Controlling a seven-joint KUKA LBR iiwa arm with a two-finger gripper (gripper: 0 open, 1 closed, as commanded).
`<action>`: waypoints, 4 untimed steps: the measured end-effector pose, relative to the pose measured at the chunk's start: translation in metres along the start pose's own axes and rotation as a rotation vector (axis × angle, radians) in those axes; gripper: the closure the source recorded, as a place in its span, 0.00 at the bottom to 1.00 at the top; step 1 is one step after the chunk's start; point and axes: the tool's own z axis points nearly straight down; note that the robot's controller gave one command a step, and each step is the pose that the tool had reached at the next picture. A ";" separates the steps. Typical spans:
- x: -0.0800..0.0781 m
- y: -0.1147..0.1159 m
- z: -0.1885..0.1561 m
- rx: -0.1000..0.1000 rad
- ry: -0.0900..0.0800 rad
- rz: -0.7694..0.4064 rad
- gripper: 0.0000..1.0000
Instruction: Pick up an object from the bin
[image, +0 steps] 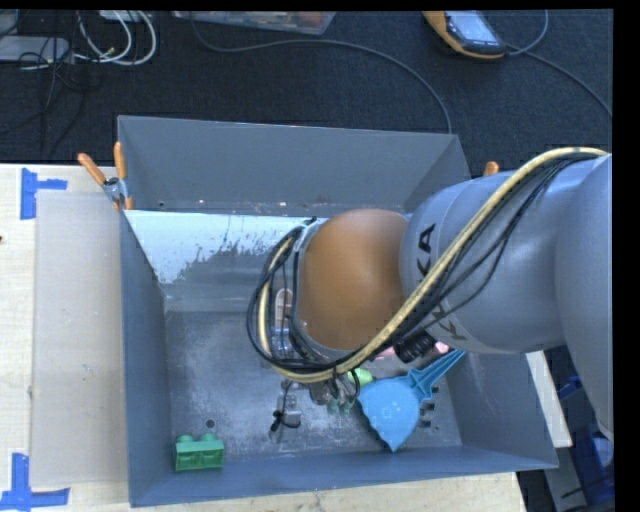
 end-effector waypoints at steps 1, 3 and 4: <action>-0.002 -0.001 -0.004 -0.001 -0.007 0.005 0.00; 0.018 0.002 0.051 0.000 -0.002 -0.153 0.00; 0.014 0.052 0.060 -0.001 -0.005 0.153 0.00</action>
Offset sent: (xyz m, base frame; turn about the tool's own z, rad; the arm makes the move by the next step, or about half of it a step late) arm -0.0186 0.0850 -0.0955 -0.0991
